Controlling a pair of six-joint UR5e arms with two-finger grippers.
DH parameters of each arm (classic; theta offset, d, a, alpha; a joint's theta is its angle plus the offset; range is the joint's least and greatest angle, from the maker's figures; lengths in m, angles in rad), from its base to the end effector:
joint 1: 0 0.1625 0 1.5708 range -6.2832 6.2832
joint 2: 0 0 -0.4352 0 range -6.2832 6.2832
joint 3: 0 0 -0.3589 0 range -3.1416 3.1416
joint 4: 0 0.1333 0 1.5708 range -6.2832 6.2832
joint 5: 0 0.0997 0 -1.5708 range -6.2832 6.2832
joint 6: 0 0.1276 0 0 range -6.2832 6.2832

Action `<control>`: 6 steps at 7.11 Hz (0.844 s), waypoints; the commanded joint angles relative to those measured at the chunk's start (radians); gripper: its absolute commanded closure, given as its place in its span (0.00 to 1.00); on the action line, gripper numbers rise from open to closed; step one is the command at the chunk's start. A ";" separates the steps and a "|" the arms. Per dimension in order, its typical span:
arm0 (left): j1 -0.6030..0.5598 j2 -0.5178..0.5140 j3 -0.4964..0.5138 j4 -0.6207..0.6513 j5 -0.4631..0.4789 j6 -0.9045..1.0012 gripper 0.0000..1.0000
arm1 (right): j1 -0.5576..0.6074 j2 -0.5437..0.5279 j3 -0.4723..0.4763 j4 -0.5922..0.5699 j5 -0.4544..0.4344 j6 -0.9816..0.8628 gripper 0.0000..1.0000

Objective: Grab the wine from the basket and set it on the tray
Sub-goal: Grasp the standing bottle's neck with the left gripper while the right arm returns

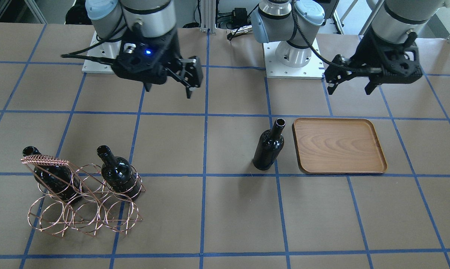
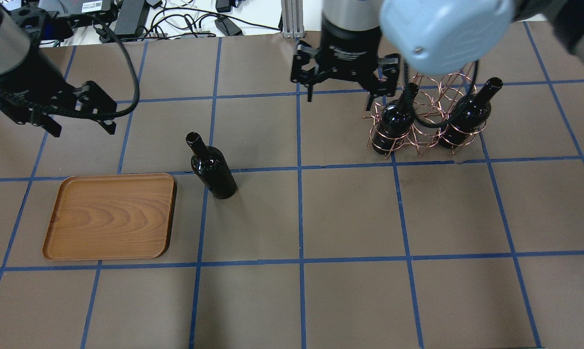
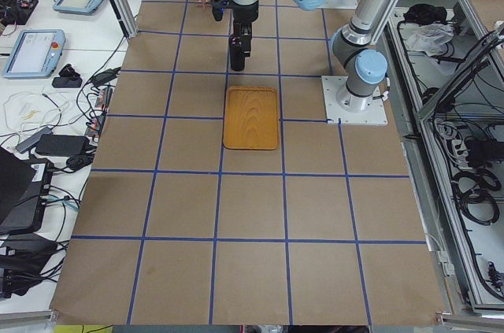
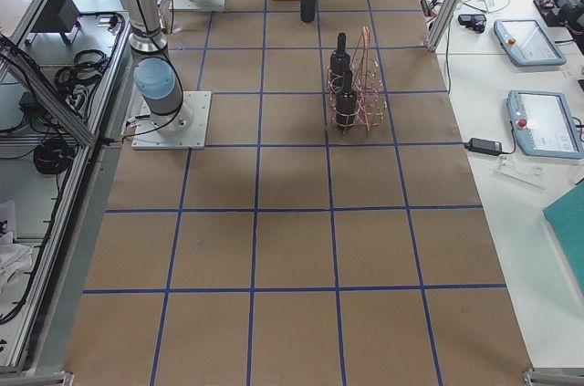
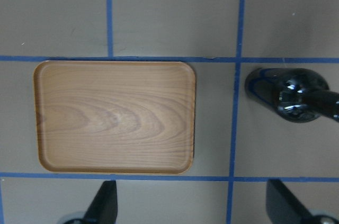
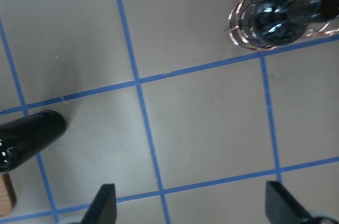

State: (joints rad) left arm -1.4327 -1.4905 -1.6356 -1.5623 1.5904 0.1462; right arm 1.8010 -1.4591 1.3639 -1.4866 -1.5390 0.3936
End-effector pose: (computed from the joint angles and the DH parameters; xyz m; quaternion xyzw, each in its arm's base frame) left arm -0.0708 -0.4406 0.4767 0.0039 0.9999 -0.0105 0.0114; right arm 0.2494 -0.4622 0.5027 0.0815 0.9965 -0.0004 0.0168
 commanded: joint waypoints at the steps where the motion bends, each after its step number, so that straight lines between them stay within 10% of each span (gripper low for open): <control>1: -0.167 -0.043 -0.003 0.070 -0.004 -0.100 0.00 | -0.193 -0.073 0.009 0.107 -0.027 -0.355 0.01; 6: -0.223 -0.167 -0.052 0.151 -0.094 -0.112 0.00 | -0.252 -0.145 0.021 0.094 -0.035 -0.419 0.00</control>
State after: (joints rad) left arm -1.6535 -1.6271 -1.6667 -1.4463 1.5467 0.0348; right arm 1.5515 -1.5851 1.3793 -1.3901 -1.5752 -0.0097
